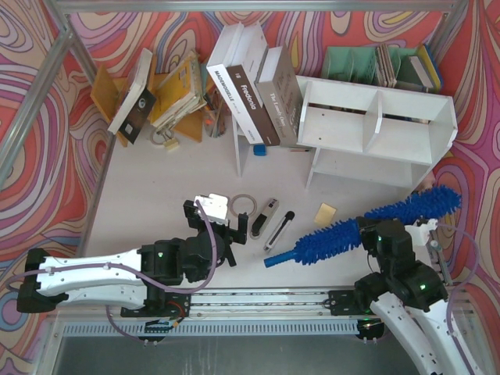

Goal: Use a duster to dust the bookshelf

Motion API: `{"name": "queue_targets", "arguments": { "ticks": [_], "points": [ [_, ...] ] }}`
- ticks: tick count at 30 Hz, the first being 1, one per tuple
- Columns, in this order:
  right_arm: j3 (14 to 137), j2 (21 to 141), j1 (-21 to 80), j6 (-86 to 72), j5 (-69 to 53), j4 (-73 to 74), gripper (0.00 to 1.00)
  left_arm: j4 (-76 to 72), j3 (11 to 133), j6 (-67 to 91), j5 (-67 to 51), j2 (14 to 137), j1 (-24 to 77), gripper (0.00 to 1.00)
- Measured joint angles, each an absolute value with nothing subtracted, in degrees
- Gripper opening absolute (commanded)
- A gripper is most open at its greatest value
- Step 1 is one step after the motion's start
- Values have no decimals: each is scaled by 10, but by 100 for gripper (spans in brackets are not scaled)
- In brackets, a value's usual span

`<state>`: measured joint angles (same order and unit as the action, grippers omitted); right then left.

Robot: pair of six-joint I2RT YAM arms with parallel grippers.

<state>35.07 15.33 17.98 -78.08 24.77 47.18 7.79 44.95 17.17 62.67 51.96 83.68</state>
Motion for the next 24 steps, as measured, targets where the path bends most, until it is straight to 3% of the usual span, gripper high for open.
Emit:
{"name": "queue_targets", "arguments": {
  "ticks": [15,24],
  "points": [
    [225,121,180,-870,227,482,13,92,440,221,631,520,836,98],
    [151,155,180,-901,201,413,16,94,436,232,631,520,832,98]
  ]
}}
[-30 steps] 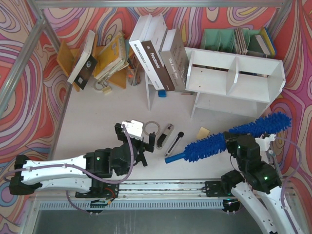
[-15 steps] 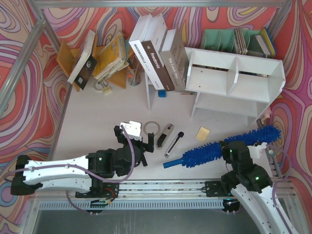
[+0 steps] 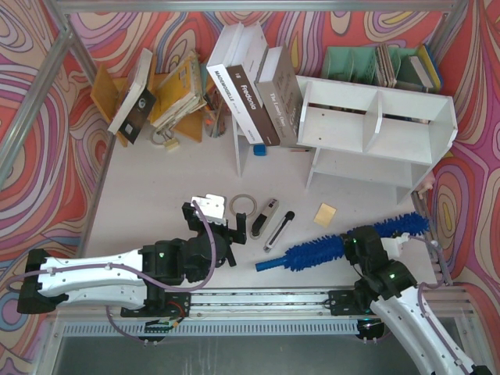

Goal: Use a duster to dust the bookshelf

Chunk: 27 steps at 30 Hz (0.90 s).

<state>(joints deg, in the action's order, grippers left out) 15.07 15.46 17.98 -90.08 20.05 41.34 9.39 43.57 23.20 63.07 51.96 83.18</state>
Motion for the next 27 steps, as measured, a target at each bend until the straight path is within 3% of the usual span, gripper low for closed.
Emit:
{"name": "queue_targets", "arguments": {
  "ticks": [8,16,22,27],
  "points": [
    [101,158,180,-929,170,341,26,94,434,234,630,520,826,98],
    [85,162,180,-950,151,263,48,94,434,237,629,522,823,98],
    [82,175,180,-950,149,230,52,96,434,242,628,525,821,98],
    [82,176,180,-950,149,230,64,98,434,243,628,525,820,98]
  ]
}}
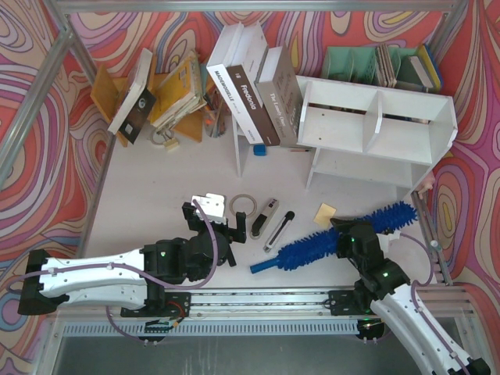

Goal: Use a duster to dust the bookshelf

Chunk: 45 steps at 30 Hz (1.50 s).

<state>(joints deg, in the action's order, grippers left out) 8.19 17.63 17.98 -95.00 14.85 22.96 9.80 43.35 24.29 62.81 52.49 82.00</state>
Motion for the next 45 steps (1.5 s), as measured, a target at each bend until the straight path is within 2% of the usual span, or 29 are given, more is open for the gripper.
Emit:
{"name": "queue_targets", "arguments": {
  "ticks": [7,15,34,40,45],
  "points": [
    [85,169,180,-954,149,239,91,105,431,249,628,524,819,98],
    [95,190,180,-959,150,280,98,115,428,258,628,515,818,98],
    [203,299,180,-922,156,391,99,137,427,275,629,503,816,98],
    [251,304,180,-865,182,411,99,166,431,291,646,509,815,98],
    [281,310,180,-729,211,373,99,195,444,305,681,519,810,98]
  ]
}}
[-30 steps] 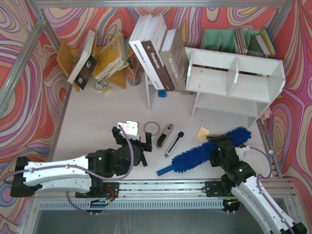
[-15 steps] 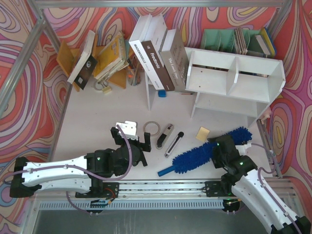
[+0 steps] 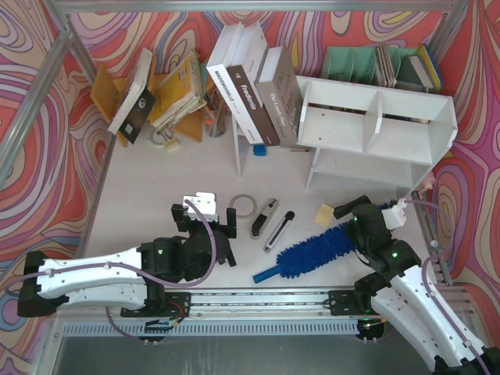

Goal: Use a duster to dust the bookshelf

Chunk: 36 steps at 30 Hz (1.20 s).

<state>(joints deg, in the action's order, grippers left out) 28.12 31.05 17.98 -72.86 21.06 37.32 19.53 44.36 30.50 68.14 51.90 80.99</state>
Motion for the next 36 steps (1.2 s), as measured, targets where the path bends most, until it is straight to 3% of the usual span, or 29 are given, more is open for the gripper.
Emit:
{"name": "queue_targets", "arguments": {
  "ticks": [10,18,26,36],
  "points": [
    [308,319,180,-377,242,216,99,328,492,393,783,525,775,98],
    [267,311,180,-281,242,152,99,371,486,435,826,522,690,98],
    [263,294,180,-267,244,142,99,149,362,269,757,497,516,98],
    [257,286,180,-262,237,140,99,-131,233,99,670,588,348,98]
  ]
}}
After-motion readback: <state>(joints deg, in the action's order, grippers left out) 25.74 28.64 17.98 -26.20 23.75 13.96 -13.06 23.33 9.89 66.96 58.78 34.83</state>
